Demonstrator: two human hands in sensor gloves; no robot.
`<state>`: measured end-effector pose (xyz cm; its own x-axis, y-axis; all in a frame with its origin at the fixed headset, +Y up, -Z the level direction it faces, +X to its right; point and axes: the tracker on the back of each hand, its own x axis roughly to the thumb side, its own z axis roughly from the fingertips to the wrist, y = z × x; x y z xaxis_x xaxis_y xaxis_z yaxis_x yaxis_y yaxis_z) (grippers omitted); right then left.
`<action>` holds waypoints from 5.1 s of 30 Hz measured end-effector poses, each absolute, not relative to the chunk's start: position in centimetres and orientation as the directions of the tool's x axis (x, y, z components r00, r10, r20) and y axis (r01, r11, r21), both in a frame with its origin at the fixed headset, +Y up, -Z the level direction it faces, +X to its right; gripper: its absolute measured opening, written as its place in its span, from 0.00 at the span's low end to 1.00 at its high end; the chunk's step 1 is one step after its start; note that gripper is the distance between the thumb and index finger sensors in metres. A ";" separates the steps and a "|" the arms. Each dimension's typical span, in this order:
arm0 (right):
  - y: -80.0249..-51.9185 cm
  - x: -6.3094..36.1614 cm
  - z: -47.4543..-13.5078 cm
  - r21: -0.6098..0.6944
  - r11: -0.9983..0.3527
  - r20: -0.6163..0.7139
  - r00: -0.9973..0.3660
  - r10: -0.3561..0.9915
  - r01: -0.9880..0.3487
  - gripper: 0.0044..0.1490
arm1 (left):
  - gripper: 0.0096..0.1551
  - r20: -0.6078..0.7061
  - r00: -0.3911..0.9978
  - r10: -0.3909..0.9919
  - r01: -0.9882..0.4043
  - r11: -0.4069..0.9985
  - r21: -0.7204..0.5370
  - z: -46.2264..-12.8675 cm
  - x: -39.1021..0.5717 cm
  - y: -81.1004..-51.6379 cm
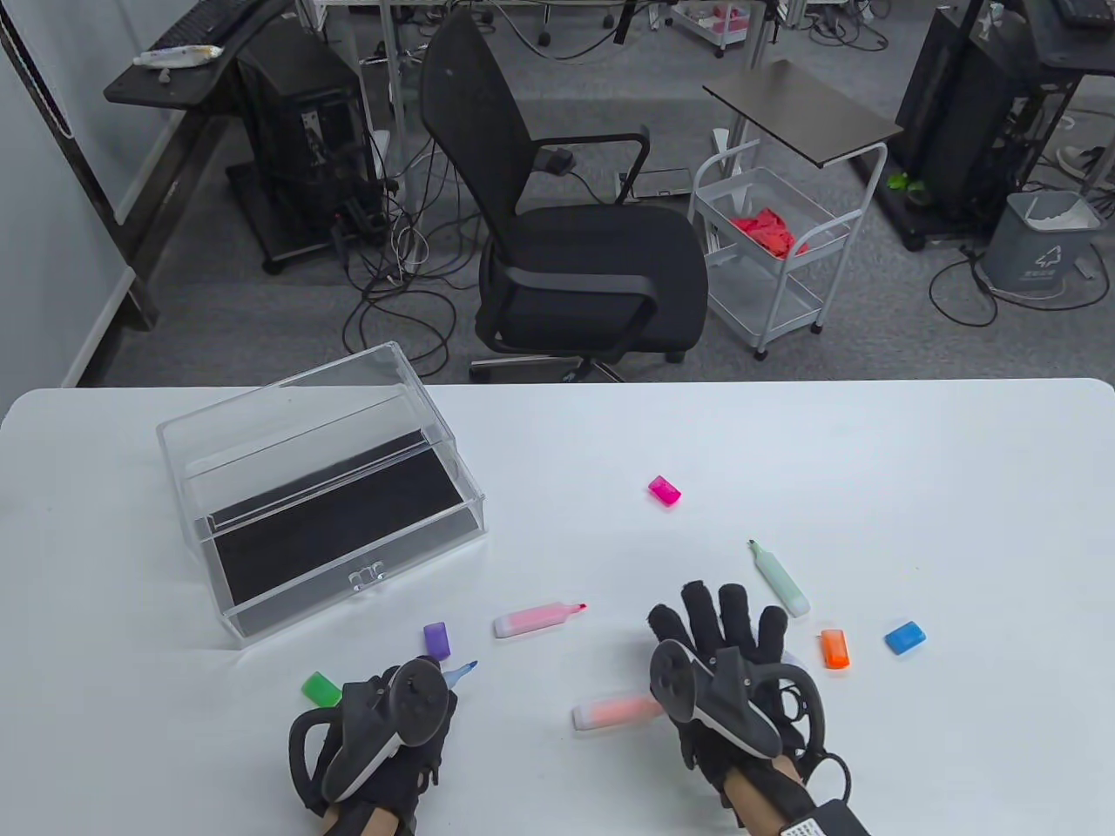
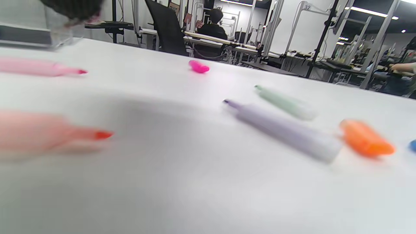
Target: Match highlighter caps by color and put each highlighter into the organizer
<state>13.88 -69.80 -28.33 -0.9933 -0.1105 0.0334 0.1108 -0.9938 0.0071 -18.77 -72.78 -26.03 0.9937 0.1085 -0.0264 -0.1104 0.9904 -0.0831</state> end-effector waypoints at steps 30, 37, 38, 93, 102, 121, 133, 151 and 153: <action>-75.2 34.2 -34.1 0.384 -0.917 -0.422 -0.864 -0.275 0.104 0.44 | 0.30 -0.108 0.991 0.081 -0.094 0.988 -0.123 -26.4 -20.6 -73.2; -75.2 33.7 -34.1 0.291 -0.941 -0.405 -0.869 -0.284 0.172 0.36 | 0.30 -0.111 0.990 0.083 -0.099 0.985 -0.144 -26.4 -20.6 -73.2; -75.2 33.6 -34.1 0.273 -0.944 -0.399 -0.870 -0.288 0.187 0.35 | 0.30 -0.111 0.990 0.084 -0.099 0.984 -0.146 -26.3 -20.6 -73.2; -71.0 11.4 -27.7 -0.073 -0.774 0.041 -0.777 0.628 -0.630 0.31 | 0.30 0.054 0.978 0.201 -0.188 0.964 -0.189 -26.3 -17.5 -74.0; -73.7 11.2 -27.3 0.057 -0.593 0.115 -0.584 0.803 -0.804 0.32 | 0.30 0.125 0.944 0.305 -0.274 0.937 -0.216 -25.8 -16.3 -74.2; -74.0 8.5 -26.7 0.205 -0.514 0.313 -0.441 0.841 -0.833 0.32 | 0.30 0.239 0.825 0.512 -0.432 0.844 -0.317 -25.6 -15.0 -74.8; -74.6 7.5 -26.4 0.333 -0.443 0.310 -0.347 0.885 -0.832 0.32 | 0.30 0.266 0.730 0.629 -0.516 0.763 -0.389 -25.6 -14.9 -75.0; -73.4 5.1 -24.7 0.128 -0.835 0.378 -0.752 0.541 -0.536 0.37 | 0.30 0.309 0.806 0.505 -0.413 0.854 -0.317 -25.6 -14.4 -74.8; -73.3 4.6 -24.5 0.095 -0.861 0.380 -0.781 0.495 -0.500 0.37 | 0.30 0.308 0.808 0.501 -0.413 0.856 -0.311 -25.6 -14.3 -74.8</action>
<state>4.63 -73.28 -24.49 -0.7810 0.4952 0.3804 -0.4995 -0.8610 0.0953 -14.34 -74.76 -25.56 0.8084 0.5014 0.3085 -0.4126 0.8563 -0.3106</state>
